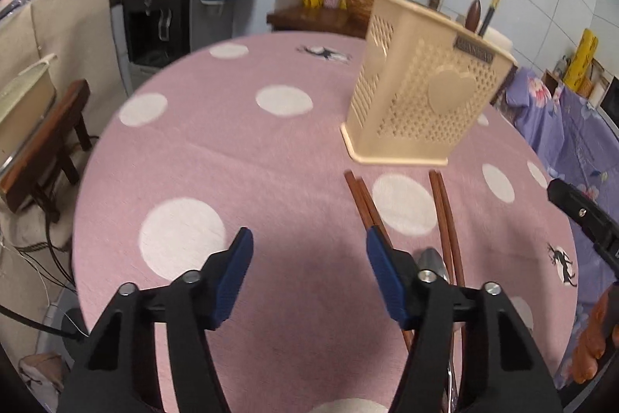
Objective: Organize utensils
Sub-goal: 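Move both grippers back over the brown chopsticks on the table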
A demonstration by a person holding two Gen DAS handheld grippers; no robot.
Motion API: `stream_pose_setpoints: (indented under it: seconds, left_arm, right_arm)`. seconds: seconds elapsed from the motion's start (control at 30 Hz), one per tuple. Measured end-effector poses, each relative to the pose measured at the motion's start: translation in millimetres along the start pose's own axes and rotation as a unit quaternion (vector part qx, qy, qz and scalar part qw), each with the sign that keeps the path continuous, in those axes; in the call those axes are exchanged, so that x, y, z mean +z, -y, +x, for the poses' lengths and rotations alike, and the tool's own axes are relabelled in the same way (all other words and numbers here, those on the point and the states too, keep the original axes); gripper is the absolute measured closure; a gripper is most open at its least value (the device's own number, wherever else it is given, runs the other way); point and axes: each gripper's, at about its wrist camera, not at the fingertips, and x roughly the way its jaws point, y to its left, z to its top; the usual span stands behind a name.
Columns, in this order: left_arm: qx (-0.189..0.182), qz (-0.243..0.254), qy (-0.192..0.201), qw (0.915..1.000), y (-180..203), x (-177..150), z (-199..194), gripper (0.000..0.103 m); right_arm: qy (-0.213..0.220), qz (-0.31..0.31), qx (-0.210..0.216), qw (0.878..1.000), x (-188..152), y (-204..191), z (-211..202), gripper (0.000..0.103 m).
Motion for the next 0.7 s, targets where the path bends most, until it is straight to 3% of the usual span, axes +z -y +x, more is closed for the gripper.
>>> stream_pose_setpoints:
  seconds: [0.27, 0.7]
  left_arm:
    - [-0.014, 0.038, -0.018, 0.999, 28, -6, 19, 0.064]
    - [-0.005, 0.048, -0.042, 0.9979, 38, -9, 42, 0.078]
  right_arm:
    - [-0.026, 0.012, -0.002, 1.0, -19, 5, 10, 0.04]
    - [-0.041, -0.002, 0.0, 0.999, -19, -4, 18, 0.04]
